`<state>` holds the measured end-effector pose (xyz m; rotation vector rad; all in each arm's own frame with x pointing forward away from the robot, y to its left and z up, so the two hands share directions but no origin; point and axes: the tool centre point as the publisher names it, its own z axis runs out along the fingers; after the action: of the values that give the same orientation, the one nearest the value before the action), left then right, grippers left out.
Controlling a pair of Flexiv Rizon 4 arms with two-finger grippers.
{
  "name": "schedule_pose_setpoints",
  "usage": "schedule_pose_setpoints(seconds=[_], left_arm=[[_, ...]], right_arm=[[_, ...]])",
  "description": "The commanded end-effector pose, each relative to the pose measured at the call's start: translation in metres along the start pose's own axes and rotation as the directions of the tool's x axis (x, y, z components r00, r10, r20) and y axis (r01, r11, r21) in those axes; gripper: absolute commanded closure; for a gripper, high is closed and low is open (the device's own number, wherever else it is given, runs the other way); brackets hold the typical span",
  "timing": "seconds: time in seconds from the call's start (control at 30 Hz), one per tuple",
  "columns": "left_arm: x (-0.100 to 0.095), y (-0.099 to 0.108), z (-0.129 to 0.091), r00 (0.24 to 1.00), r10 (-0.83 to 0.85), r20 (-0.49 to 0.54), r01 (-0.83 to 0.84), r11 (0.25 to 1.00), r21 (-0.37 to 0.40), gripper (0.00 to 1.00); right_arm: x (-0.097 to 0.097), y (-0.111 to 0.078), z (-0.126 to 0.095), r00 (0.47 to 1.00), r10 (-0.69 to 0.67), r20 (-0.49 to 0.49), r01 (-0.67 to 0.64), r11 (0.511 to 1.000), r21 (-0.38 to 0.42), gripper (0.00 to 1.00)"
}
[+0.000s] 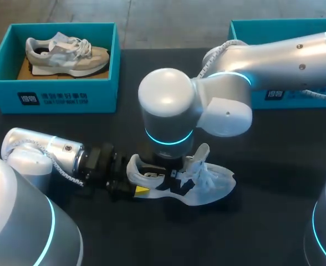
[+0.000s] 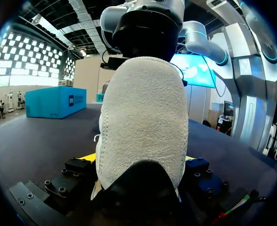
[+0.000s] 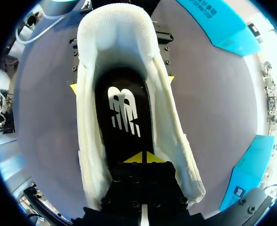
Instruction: Take the shoe out of the shoebox, open the shoe tongue, remove and reinsert the insole, then place the shoe into the shoebox
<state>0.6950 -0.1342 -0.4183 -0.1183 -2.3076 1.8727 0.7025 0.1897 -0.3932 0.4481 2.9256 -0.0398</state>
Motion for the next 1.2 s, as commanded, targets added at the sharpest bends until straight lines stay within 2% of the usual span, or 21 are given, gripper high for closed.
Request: schedule_pose_setpoints(seconds=[0.03,0.1,0.13,0.17,0.27,0.33,0.7,1.2], left_arm=[[0.000,0.002,-0.001,1.000,-0.001,-0.001,0.001,1.000,-0.001,1.00],[0.000,0.002,-0.001,1.000,-0.001,-0.001,0.001,1.000,-0.001,1.00],[0.000,0.002,-0.001,1.000,-0.001,-0.001,0.001,1.000,-0.001,1.00],[0.000,0.002,-0.001,1.000,-0.001,-0.001,0.001,1.000,-0.001,1.00],[0.000,0.002,-0.001,1.000,-0.001,-0.001,0.001,1.000,-0.001,1.00],[0.000,0.002,-0.001,1.000,-0.001,-0.001,0.001,1.000,-0.001,1.00],[0.000,0.002,-0.001,1.000,-0.001,-0.001,0.001,1.000,-0.001,1.00],[0.000,0.002,-0.001,1.000,-0.001,-0.001,0.001,1.000,-0.001,1.00]], right_arm=[[0.001,-0.010,0.001,1.000,0.015,0.011,-0.014,1.000,-0.027,1.00],[0.001,-0.011,0.002,1.000,0.016,0.010,-0.015,1.000,-0.027,1.00],[0.000,-0.011,0.002,1.000,0.017,0.010,-0.017,1.000,-0.027,0.87],[0.000,-0.011,0.001,1.000,0.018,0.010,-0.018,0.999,-0.027,0.81],[-0.001,-0.011,0.001,1.000,0.016,0.006,-0.016,1.000,-0.027,0.66],[-0.002,-0.010,0.001,1.000,0.013,-0.002,-0.013,1.000,-0.022,0.62],[-0.008,-0.006,0.017,0.996,-0.003,-0.094,0.002,1.000,-0.006,0.61],[0.007,-0.002,0.034,0.976,0.012,-0.217,-0.005,0.999,0.032,0.64]])
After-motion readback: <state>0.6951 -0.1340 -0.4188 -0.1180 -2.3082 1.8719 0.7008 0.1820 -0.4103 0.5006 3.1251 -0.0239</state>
